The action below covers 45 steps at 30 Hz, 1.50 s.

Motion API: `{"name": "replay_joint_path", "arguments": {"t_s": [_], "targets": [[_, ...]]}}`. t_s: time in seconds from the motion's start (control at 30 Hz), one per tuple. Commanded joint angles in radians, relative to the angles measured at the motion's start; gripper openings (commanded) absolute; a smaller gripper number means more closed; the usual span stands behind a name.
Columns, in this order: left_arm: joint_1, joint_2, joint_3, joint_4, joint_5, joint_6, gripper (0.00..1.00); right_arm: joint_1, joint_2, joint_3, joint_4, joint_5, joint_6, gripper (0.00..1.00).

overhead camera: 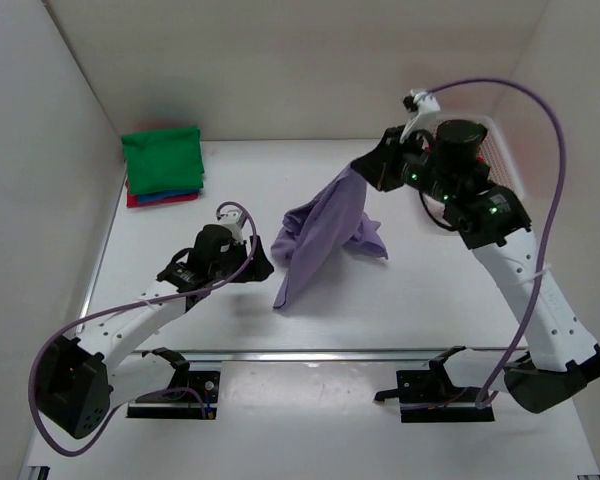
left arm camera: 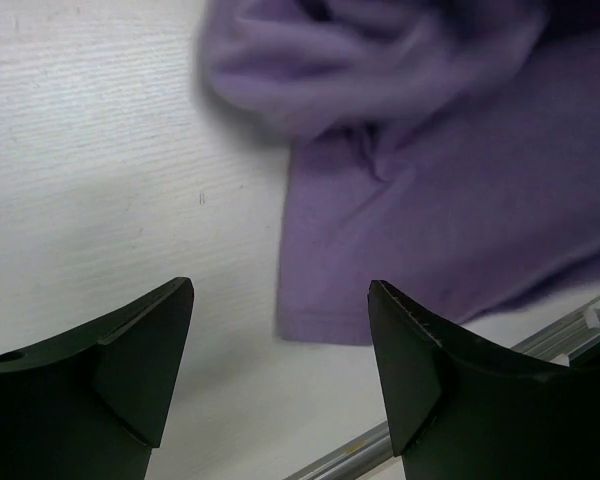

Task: Fold and stack the t-shirts
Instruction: Flatten out the tshirt

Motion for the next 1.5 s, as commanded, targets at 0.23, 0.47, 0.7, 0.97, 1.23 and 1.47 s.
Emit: {"name": "replay_joint_path", "arguments": {"t_s": [0.23, 0.47, 0.7, 0.97, 1.23, 1.47], "targets": [[-0.041, 0.043, -0.036, 0.218, -0.01, -0.126, 0.81, -0.041, 0.31, 0.698, -0.071, -0.225, 0.007, 0.0], [-0.051, 0.114, -0.077, 0.337, 0.004, -0.178, 0.81, -0.087, 0.315, 0.732, -0.046, -0.267, 0.033, 0.0], [-0.103, 0.249, -0.086, 0.354, 0.043, -0.342, 0.8, -0.113, 0.29, 0.691, -0.018, -0.273, 0.039, 0.0], [-0.136, 0.336, -0.028, 0.203, -0.05, -0.441, 0.82, -0.113, 0.287, 0.687, -0.016, -0.272, 0.027, 0.0], [-0.167, 0.47, 0.066, 0.197, -0.188, -0.485, 0.76, -0.099, 0.266, 0.629, -0.02, -0.264, 0.019, 0.01], [-0.176, 0.548, 0.199, 0.061, -0.21, -0.479, 0.0, -0.153, 0.247, 0.615, -0.055, -0.255, -0.002, 0.0]]}}
